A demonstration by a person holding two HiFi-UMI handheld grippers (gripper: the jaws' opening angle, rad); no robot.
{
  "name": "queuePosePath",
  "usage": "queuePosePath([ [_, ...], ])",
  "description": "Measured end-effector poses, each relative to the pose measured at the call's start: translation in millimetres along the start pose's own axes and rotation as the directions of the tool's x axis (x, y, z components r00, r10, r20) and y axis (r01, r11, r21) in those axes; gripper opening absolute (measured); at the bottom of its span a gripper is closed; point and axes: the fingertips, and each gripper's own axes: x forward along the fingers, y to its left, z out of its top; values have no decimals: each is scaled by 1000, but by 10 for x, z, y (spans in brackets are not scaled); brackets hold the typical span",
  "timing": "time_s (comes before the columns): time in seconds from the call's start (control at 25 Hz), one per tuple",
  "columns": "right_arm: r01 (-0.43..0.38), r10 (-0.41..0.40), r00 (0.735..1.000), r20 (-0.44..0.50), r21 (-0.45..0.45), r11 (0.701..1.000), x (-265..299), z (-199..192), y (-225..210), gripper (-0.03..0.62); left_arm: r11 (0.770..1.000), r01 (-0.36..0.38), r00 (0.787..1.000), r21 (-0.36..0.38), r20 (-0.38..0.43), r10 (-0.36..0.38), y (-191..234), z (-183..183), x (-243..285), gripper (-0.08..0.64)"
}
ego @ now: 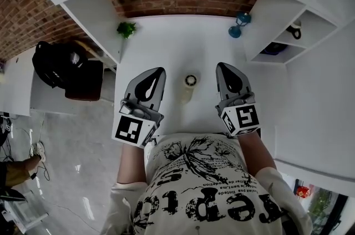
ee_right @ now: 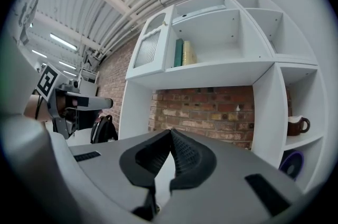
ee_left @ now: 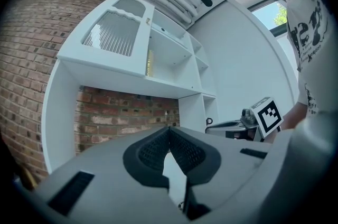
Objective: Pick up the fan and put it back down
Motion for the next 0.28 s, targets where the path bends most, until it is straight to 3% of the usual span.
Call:
queuePosePath([
  [0.28, -4, 3, 1000, -22, -27, 1000, 27, -53, 114, 12, 999, 22, 999, 30, -34, -21, 61, -65, -92, 14],
])
